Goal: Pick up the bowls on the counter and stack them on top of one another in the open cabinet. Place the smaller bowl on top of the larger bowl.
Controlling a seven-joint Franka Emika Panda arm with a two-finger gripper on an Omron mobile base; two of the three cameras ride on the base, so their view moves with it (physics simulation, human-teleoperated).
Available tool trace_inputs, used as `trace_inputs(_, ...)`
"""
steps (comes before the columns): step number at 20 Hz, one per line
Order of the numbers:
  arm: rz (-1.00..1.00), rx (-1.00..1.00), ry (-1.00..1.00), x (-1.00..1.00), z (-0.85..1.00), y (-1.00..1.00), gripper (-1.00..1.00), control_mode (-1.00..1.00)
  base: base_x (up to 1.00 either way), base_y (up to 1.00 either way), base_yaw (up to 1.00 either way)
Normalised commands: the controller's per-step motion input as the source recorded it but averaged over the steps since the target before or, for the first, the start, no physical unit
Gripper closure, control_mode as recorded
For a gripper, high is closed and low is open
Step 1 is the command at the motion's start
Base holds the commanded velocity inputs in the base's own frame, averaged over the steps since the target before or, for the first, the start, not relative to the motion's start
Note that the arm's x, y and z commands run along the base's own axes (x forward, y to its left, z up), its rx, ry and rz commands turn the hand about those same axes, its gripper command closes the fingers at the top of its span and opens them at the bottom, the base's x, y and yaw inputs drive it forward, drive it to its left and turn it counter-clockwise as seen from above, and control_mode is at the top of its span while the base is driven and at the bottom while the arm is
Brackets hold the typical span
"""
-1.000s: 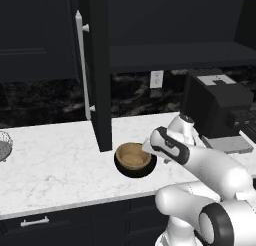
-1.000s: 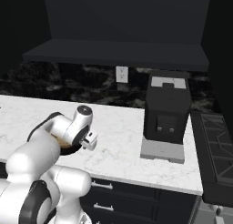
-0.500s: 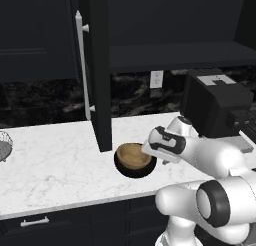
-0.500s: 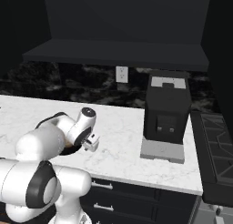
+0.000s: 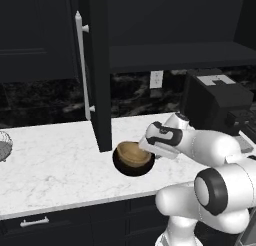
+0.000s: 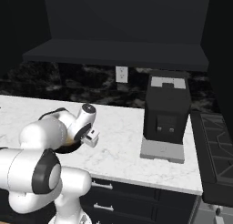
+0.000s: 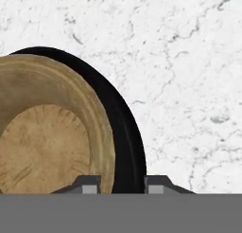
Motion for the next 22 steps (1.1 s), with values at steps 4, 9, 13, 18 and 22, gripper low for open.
trace_inputs(4,0.00,0.00,0.00,0.00,0.00,0.00,1.00,-1.00,0.00,0.00,0.00)
trace_inputs(9,0.00,0.00,-0.22,-0.40,0.34,0.00,1.00,-1.00,0.00,0.00,0.00)
trace_inputs(13,-0.01,0.00,-0.33,-0.77,0.74,-0.04,1.00,-1.00,0.00,0.00,0.00)
trace_inputs(18,-0.08,0.06,-0.19,-0.76,0.97,-0.19,1.00,-1.00,0.00,0.00,0.00)
trace_inputs(22,-0.23,0.11,0.00,-0.50,1.00,-0.35,1.00,-1.00,0.00,0.00,0.00)
